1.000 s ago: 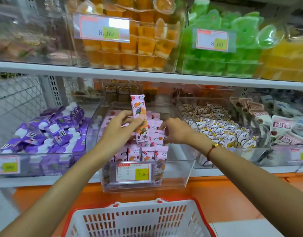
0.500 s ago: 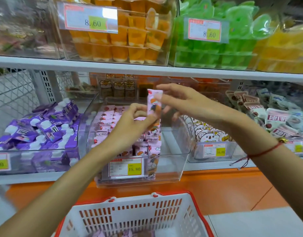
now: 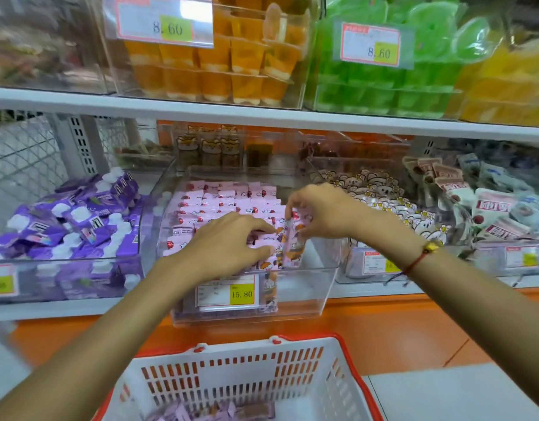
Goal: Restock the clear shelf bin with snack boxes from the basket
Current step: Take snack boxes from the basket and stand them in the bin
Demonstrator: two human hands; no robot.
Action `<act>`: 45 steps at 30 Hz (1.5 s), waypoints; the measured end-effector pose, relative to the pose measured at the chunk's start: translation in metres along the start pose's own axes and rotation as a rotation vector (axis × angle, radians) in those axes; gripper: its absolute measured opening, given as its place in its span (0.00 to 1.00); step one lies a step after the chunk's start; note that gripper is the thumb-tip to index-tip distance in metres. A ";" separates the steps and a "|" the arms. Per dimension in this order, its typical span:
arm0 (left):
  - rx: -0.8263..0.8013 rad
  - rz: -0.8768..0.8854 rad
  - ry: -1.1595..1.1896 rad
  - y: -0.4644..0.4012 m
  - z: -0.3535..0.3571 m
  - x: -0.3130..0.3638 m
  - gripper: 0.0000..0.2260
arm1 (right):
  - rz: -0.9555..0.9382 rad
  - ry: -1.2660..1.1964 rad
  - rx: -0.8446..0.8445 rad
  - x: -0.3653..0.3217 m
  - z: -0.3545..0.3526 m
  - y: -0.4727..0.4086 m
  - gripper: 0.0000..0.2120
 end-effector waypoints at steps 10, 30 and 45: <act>-0.001 0.049 -0.025 0.004 0.002 -0.003 0.19 | 0.053 -0.065 0.118 -0.003 0.039 -0.009 0.17; 0.758 0.246 0.034 0.148 0.075 -0.003 0.11 | -0.305 0.031 -0.573 -0.042 0.140 0.122 0.12; -0.188 -0.665 0.016 0.252 0.285 -0.161 0.28 | 0.165 -0.041 -0.418 -0.057 0.423 0.197 0.21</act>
Point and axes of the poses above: each hand's wrist, its own y-axis away from the middle knuckle, its own z-axis out of the palm, x = y × z, the point moved 4 cm from there along -y, towards the middle knuckle, and after that the axes turned 3 degrees about y, right-handed, at the moved point
